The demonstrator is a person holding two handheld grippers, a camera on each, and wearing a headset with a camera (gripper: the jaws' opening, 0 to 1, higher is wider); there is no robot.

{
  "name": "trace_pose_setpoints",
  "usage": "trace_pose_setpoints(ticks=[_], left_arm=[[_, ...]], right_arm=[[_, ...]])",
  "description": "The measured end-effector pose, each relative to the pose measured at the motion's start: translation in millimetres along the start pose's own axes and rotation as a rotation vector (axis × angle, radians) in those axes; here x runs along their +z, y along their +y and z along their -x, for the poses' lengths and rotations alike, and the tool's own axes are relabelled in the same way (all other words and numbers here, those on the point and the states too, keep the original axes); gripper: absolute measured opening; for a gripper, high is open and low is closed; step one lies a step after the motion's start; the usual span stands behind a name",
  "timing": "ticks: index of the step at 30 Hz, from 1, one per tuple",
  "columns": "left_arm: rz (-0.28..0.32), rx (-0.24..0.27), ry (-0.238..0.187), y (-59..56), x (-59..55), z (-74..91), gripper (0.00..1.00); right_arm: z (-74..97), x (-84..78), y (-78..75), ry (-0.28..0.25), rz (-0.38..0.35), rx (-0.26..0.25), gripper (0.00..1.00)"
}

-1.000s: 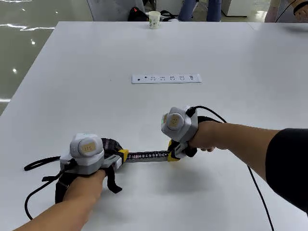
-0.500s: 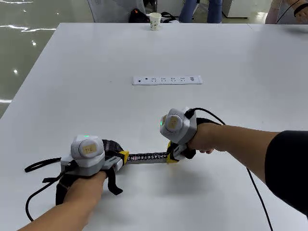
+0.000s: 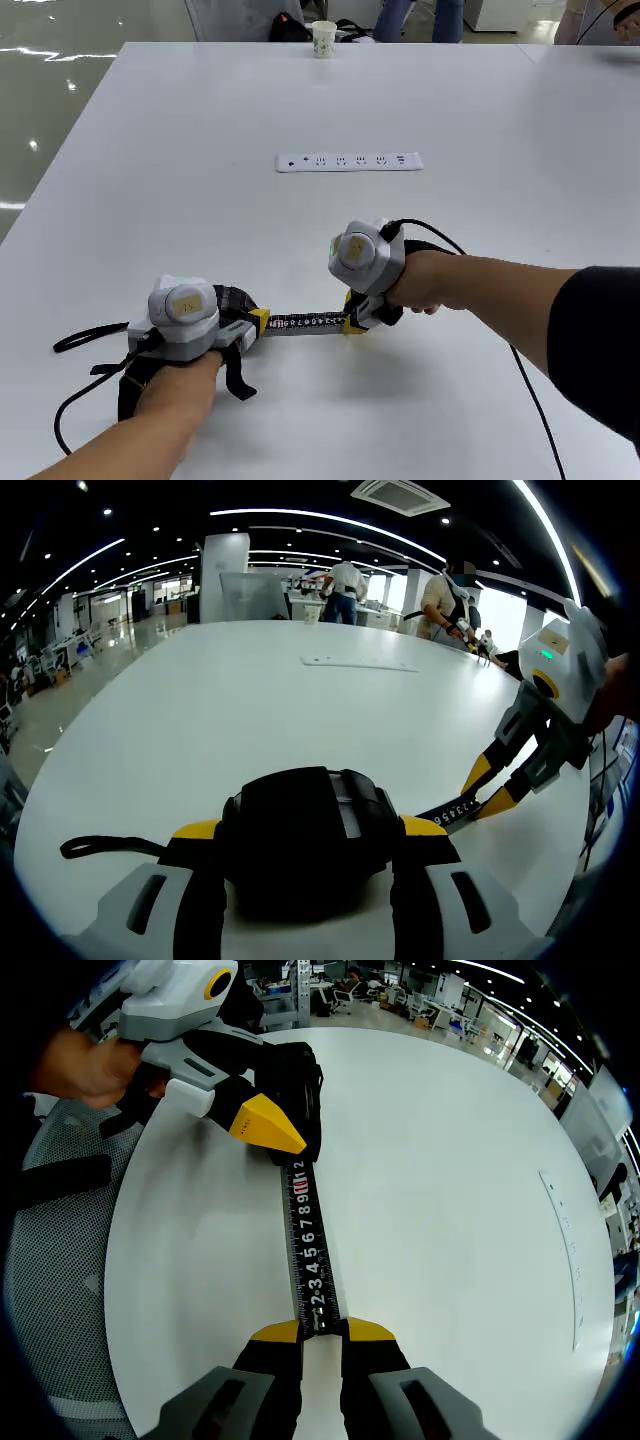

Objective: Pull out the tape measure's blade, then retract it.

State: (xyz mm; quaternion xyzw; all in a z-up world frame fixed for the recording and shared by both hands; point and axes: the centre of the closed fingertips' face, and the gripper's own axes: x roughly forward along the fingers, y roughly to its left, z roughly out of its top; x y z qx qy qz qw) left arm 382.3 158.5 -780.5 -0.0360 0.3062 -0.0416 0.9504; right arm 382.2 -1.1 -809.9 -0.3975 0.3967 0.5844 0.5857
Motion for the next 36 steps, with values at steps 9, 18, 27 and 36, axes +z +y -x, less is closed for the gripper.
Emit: trace_pose_setpoints(ticks=[9,18,27,36], left_arm=[[0.001,-0.001,-0.001,-0.2,0.0,0.1,0.62],[-0.002,0.0,-0.003,-0.2,0.3,0.4,0.62],[0.002,-0.004,-0.006,0.5,0.5,0.4,0.62],[0.002,-0.005,-0.002,0.5,0.3,0.1,0.62]], right_arm=[[-0.8,3.2,0.3,-0.003,0.003,0.001,0.11],[-1.8,6.4,1.5,-0.006,0.003,0.002,0.11],[-3.5,10.3,2.3,-0.007,0.002,0.004,0.11],[-5.3,14.1,2.3,-0.008,0.01,0.007,0.11]])
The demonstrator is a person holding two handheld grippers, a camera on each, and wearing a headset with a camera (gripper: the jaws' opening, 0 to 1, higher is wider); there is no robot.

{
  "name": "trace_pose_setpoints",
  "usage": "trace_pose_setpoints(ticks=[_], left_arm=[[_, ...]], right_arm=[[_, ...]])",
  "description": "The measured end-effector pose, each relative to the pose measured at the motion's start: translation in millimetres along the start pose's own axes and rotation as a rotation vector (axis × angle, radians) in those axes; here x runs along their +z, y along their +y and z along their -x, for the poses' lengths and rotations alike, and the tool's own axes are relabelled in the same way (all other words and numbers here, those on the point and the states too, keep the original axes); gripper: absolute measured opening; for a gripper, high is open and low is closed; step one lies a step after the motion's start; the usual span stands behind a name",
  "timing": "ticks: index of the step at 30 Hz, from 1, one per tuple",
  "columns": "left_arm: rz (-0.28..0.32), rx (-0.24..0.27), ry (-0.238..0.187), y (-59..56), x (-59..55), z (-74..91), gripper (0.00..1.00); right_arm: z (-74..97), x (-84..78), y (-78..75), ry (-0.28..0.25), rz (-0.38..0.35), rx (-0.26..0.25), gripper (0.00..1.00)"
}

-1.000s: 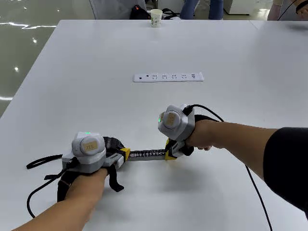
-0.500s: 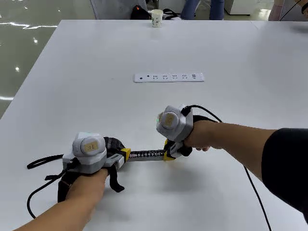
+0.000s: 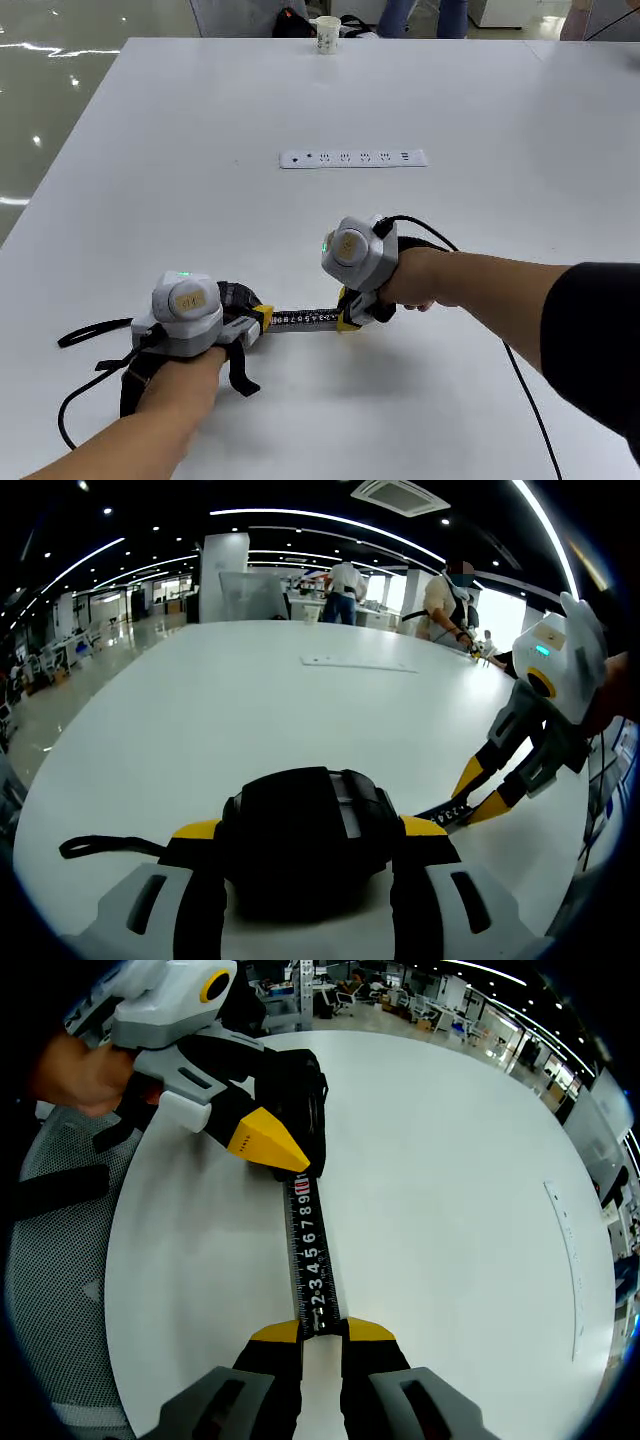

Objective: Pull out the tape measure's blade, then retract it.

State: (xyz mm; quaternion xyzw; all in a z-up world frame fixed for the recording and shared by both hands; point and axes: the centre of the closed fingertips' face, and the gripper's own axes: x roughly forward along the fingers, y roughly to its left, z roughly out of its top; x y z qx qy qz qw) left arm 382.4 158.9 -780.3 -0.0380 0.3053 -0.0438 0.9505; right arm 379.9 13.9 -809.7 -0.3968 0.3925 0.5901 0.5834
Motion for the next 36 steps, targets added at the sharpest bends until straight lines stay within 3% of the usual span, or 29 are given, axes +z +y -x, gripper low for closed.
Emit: trace_pose_setpoints(ticks=[36], left_arm=[[0.001,-0.009,0.007,-0.2,-0.9,0.3,0.62]], right_arm=[[-8.7,22.1,3.6,-0.035,0.017,0.007,0.11]])
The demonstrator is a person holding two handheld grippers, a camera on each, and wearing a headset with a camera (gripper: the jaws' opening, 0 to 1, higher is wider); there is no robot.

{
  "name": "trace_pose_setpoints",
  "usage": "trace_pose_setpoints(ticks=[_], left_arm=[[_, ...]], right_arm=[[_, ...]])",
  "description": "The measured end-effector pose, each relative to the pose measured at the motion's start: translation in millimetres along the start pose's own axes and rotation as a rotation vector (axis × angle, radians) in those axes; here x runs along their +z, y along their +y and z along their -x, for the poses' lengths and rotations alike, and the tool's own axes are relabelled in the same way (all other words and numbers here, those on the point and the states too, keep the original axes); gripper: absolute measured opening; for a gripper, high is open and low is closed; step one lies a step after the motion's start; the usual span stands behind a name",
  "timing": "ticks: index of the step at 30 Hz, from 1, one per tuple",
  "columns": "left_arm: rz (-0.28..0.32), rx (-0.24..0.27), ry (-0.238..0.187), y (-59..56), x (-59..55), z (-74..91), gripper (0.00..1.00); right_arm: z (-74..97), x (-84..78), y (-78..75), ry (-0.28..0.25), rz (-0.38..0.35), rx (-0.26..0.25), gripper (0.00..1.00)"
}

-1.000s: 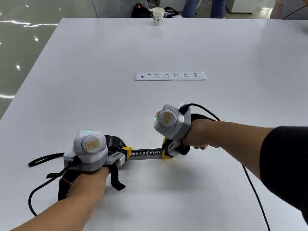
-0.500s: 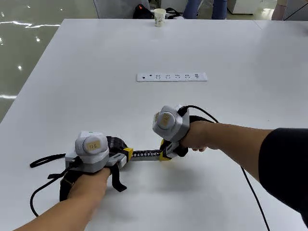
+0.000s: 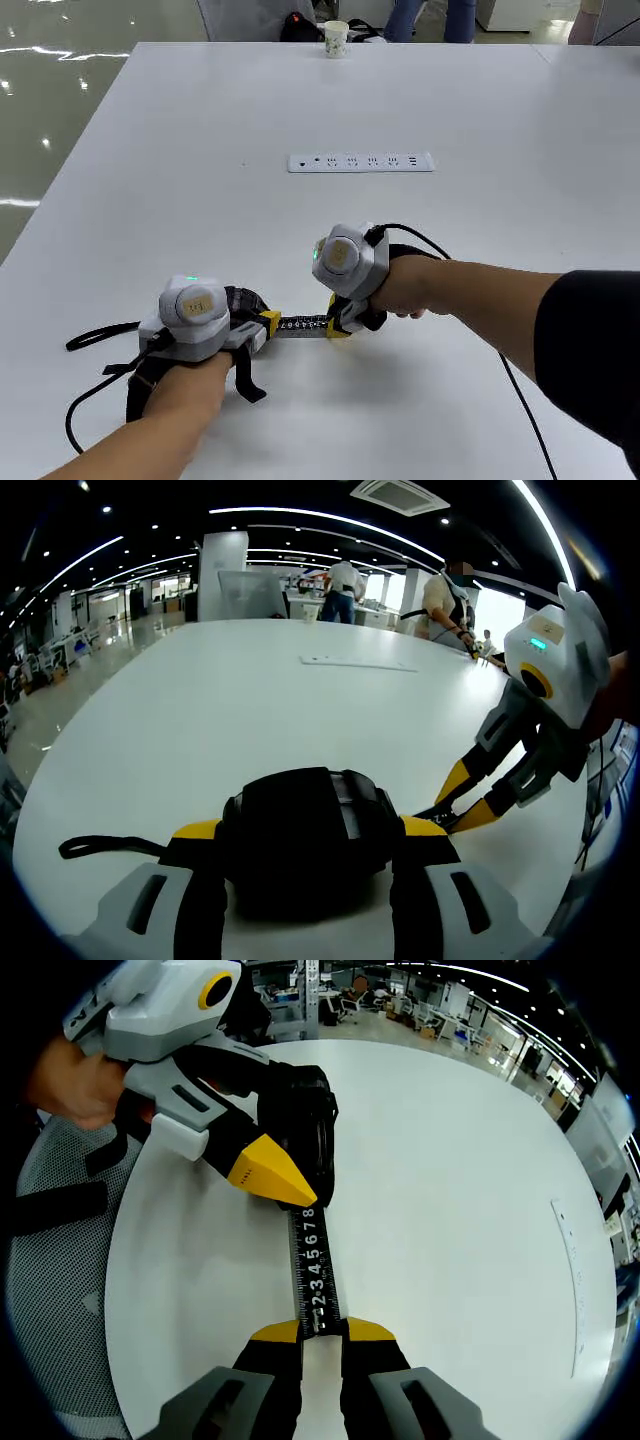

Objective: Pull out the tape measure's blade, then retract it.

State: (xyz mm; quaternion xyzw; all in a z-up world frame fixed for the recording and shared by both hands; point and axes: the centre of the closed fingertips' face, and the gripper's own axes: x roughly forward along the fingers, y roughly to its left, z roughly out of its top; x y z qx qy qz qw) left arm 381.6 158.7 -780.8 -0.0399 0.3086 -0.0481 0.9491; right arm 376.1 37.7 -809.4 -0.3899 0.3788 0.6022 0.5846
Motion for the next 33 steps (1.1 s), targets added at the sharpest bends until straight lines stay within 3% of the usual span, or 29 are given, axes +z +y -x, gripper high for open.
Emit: trace_pose_setpoints(ticks=[8,33], left_arm=[[0.017,-0.02,0.006,0.4,-0.4,-0.5,0.61],[0.011,-0.016,0.01,-0.4,0.0,-0.1,0.61]], right_arm=[[-2.0,3.9,0.8,-0.018,0.012,0.007,0.11],[-6.5,13.3,1.3,-0.036,-0.006,0.005,0.11]])
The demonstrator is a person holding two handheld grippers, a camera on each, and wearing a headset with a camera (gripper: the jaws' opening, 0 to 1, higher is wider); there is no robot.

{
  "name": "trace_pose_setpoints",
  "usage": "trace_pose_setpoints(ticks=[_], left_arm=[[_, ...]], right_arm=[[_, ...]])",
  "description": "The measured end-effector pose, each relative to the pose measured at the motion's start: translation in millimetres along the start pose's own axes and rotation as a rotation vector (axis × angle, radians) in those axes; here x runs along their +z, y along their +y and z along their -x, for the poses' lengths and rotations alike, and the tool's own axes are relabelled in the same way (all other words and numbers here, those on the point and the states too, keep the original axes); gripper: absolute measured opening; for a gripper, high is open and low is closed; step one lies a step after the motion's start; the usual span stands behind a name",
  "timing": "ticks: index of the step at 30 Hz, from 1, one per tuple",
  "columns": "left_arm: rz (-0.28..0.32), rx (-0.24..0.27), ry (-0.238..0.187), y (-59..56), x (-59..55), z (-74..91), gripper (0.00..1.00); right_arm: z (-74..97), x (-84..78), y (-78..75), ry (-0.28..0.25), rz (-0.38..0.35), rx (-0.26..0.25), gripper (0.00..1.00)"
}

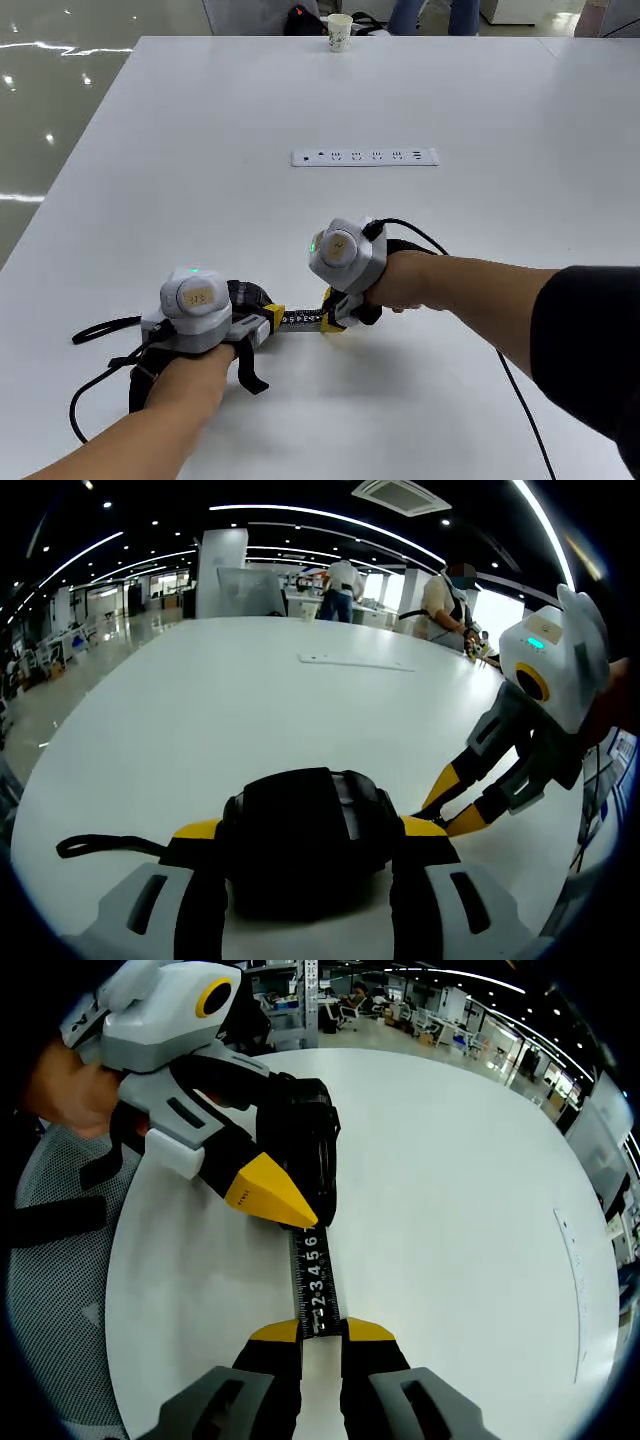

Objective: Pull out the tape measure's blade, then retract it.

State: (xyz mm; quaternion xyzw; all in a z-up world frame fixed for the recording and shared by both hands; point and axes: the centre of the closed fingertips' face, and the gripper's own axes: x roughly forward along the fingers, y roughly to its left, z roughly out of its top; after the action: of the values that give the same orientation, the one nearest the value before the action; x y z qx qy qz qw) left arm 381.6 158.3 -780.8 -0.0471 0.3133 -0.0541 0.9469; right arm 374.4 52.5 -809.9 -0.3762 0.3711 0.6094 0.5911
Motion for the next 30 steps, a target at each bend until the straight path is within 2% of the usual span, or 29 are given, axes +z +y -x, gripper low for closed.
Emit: trace_pose_setpoints(ticks=[12,30], left_arm=[[-0.003,0.001,0.008,-0.6,-0.6,-0.5,0.62],[0.015,-0.009,-0.006,0.7,0.5,-0.2,0.61]], right_arm=[[-1.4,3.7,0.6,-0.008,-0.003,0.001,0.11],[-4.2,11.0,1.1,-0.026,0.001,0.003,0.11]])
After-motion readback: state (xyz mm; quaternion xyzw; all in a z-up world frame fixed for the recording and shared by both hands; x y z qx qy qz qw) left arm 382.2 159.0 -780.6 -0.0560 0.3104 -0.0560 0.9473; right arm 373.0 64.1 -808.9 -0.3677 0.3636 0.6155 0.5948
